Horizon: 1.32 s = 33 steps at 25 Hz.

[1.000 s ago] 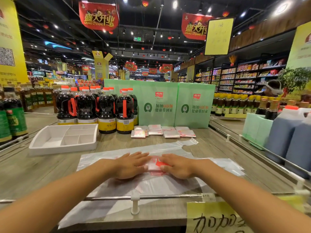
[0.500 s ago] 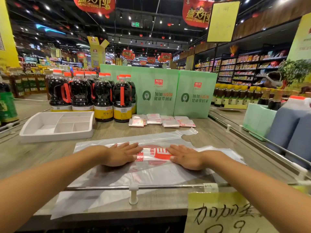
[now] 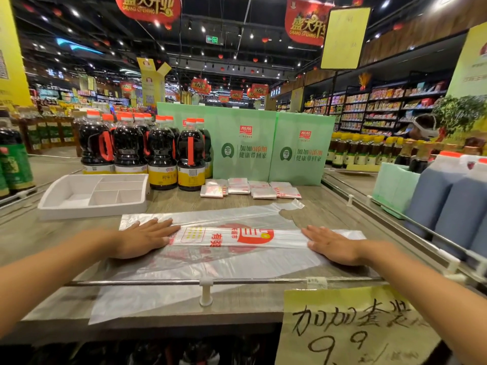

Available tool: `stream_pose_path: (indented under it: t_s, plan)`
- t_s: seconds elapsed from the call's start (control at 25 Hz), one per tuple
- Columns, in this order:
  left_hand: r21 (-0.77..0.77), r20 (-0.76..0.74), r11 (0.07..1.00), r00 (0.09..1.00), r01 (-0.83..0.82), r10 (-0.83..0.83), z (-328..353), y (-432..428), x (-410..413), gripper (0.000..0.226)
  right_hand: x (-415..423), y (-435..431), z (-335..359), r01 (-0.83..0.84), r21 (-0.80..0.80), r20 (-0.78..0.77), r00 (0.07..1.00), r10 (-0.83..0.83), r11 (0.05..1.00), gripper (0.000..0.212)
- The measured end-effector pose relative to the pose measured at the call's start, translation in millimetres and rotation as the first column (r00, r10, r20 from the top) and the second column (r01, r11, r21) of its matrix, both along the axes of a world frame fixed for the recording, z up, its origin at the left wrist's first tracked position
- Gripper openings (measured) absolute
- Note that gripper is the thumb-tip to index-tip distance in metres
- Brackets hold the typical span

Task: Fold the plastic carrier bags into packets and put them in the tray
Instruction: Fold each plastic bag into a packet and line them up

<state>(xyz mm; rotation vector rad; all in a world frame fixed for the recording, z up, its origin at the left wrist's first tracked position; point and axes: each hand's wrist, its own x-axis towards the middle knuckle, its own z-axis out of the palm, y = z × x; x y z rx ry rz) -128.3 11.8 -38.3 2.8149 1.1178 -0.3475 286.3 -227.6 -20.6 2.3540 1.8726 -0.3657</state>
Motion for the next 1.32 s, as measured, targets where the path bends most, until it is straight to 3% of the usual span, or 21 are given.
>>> stream_pose_path:
  t_s: [0.28,0.32,0.44,0.56,0.72,0.88,1.0,1.08,1.16,1.32]
  plan:
    - [-0.014,0.032,0.998,0.998,-0.055,0.056,-0.8,-2.0,-3.9,0.051,4.8,-5.3,4.4,0.050,0.006,-0.073,0.996,-0.050,0.999,0.065]
    - [-0.022,0.034,0.998,0.998,-0.059,0.060,0.0,-2.2,-5.0,0.051,6.7,-5.7,5.3,0.056,-0.004,-0.075,0.996,-0.056,0.998,0.074]
    - [-0.022,0.036,0.997,0.997,-0.070,0.070,0.1,-0.7,-8.9,0.052,13.4,-8.9,9.6,0.060,-0.022,-0.078,0.995,-0.062,0.998,0.144]
    - [-0.033,0.040,0.996,0.996,-0.077,0.079,0.4,-0.6,-11.1,0.053,20.9,-5.8,8.8,0.107,-0.032,-0.083,0.991,-0.110,0.994,0.162]
    - [-0.044,0.044,0.994,0.994,-0.096,0.098,3.3,-4.7,-9.1,0.053,26.5,-4.9,2.9,0.159,-0.029,-0.086,0.983,-0.161,0.987,0.148]
    - [-0.038,0.076,0.990,0.987,-0.136,0.138,11.1,-10.3,-3.8,0.057,25.1,-4.2,4.6,0.168,0.022,-0.071,0.984,-0.166,0.986,0.106]
    - [0.132,0.044,0.991,0.999,0.017,-0.023,18.0,-19.4,22.7,0.083,22.6,-10.7,21.9,0.107,0.152,-0.077,0.992,-0.096,0.983,0.076]
    - [0.146,0.118,0.983,0.985,0.109,-0.127,24.9,-32.9,57.3,0.080,28.6,-15.5,31.8,0.087,0.214,-0.090,0.993,-0.070,0.973,0.066]
    - [0.076,0.261,0.983,0.948,0.166,-0.181,33.5,-47.6,95.7,0.091,38.1,-21.3,38.6,0.095,0.262,-0.087,0.993,-0.075,0.960,0.061]
    - [0.002,0.293,0.949,0.907,0.317,-0.303,39.9,-74.3,171.3,0.069,60.5,-36.4,34.7,0.113,0.344,-0.072,0.993,-0.093,0.932,0.053]
